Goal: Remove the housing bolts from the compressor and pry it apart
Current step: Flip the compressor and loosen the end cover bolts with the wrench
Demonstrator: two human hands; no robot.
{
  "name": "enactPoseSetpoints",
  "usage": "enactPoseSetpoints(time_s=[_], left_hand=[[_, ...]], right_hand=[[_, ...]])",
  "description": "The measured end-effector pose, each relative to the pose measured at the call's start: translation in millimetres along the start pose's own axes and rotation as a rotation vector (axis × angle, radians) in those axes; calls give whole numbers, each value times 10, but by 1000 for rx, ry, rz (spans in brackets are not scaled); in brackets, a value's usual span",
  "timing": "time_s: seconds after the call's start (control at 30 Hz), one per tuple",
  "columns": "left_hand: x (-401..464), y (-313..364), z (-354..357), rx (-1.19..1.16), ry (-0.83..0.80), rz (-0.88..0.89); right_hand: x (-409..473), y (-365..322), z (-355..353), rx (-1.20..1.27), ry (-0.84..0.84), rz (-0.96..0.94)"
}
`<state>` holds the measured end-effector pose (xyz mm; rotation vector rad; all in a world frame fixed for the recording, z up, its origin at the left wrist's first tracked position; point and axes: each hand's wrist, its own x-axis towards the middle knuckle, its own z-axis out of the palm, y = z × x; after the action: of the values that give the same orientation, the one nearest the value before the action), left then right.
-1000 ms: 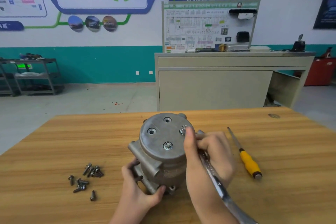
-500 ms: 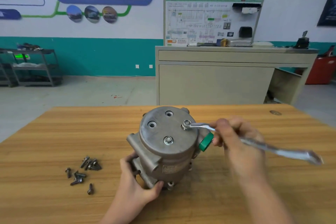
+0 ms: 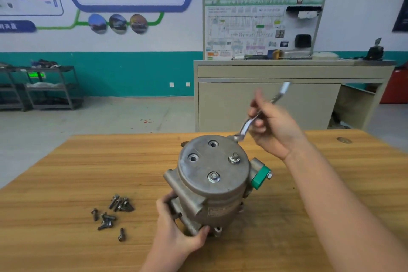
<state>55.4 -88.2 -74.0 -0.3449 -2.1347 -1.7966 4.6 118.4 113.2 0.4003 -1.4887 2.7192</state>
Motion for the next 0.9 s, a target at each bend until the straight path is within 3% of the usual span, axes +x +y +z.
enactPoseSetpoints(time_s=[0.1, 0.27, 0.5, 0.73, 0.9], left_hand=[[0, -10, 2, -3, 16, 10], [16, -29, 21, -13, 15, 16], [5, -37, 8, -5, 7, -5], [24, -18, 31, -8, 29, 6], [14, 8, 28, -11, 46, -9]], right_hand=[[-309, -23, -50, 104, 24, -184], [-776, 323, -100, -269, 187, -580], [-1037, 595, -91, -603, 166, -924], [-1110, 741, 12, -974, 103, -1145], [-1144, 723, 53, -888, 249, -1167]])
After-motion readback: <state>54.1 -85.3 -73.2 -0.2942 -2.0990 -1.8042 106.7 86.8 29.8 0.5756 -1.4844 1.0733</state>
